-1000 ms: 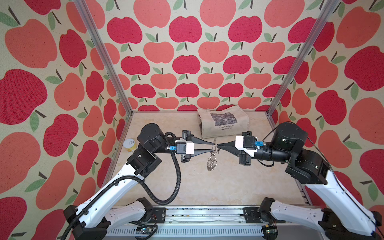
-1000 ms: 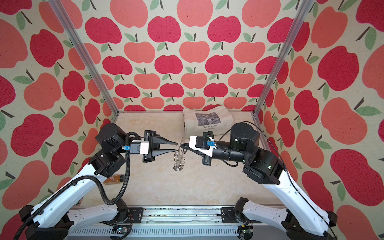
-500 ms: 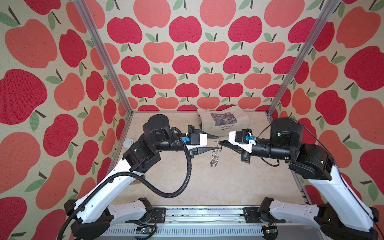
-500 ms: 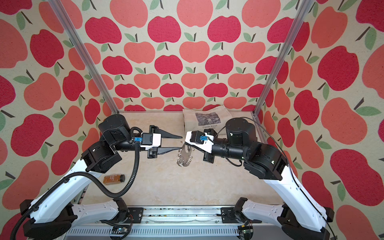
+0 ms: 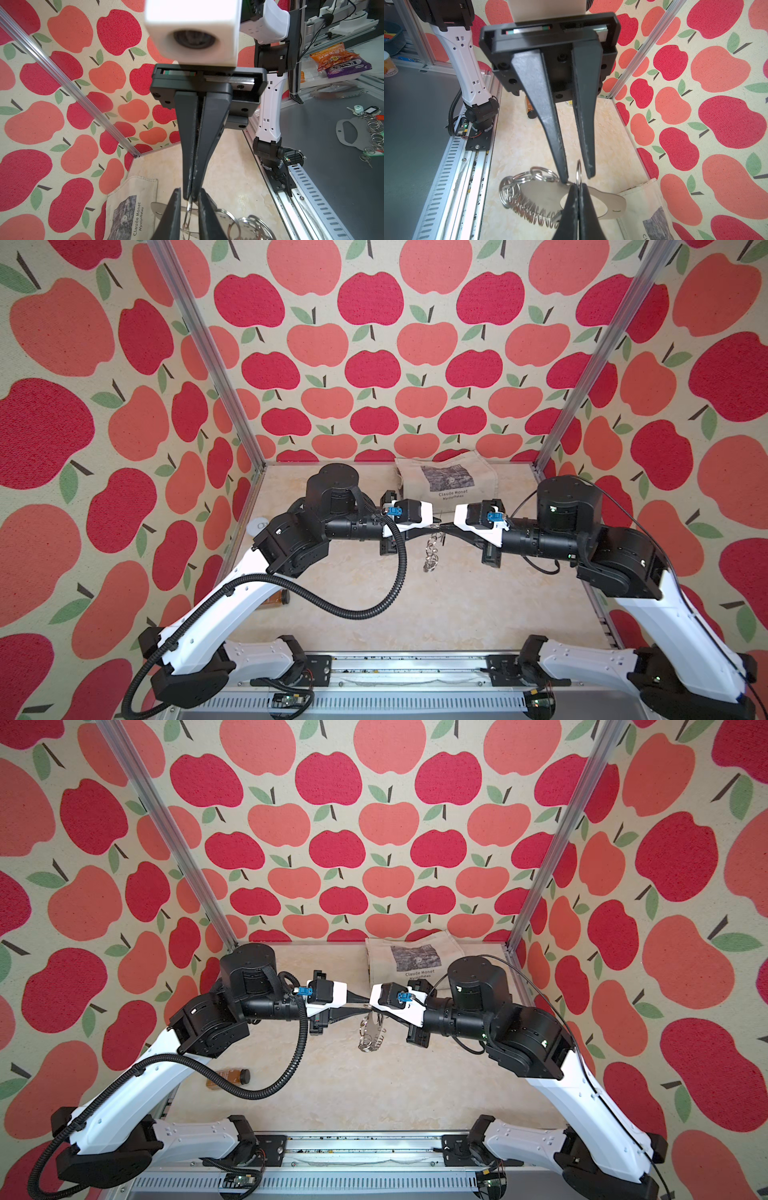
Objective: Put the keys on the keyring
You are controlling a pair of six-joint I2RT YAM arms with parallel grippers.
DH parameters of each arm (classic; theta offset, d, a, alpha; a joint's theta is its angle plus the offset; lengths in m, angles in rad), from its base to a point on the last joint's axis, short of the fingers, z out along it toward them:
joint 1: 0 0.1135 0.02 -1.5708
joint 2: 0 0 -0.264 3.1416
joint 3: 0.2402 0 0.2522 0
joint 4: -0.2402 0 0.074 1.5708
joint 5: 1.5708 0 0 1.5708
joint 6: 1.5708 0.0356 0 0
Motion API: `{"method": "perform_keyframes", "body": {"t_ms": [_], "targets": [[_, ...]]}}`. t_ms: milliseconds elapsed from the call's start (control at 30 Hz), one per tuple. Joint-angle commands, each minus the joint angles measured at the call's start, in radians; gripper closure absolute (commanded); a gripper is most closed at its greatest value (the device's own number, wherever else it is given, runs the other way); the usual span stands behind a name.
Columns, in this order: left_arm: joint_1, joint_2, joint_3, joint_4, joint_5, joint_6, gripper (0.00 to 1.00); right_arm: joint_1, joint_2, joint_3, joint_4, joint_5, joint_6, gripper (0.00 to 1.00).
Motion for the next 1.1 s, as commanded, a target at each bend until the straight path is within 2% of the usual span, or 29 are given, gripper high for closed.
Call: {"method": "perform_keyframes", "body": {"t_ms": [0, 367, 833, 1033, 1067], "targets": [[-0.008, 0.001, 0.025, -0.037, -0.026, 0.022, 0.82, 0.003, -0.010, 0.025, 0.013, 0.004, -0.014, 1.00], [-0.014, 0.004, 0.018, -0.036, -0.043, 0.034, 0.84, 0.004, -0.020, 0.016, 0.026, -0.015, -0.011, 1.00], [-0.024, 0.015, 0.030, -0.052, -0.030, 0.054, 1.00, 0.005, -0.015, 0.010, 0.039, -0.028, -0.003, 1.00], [-0.024, -0.020, -0.015, 0.033, -0.022, 0.053, 1.00, 0.005, -0.017, 0.001, 0.040, -0.028, 0.003, 1.00], [-0.023, -0.033, -0.035, 0.066, -0.022, 0.050, 1.00, 0.004, -0.021, 0.000, 0.039, -0.026, 0.003, 0.98]]}}
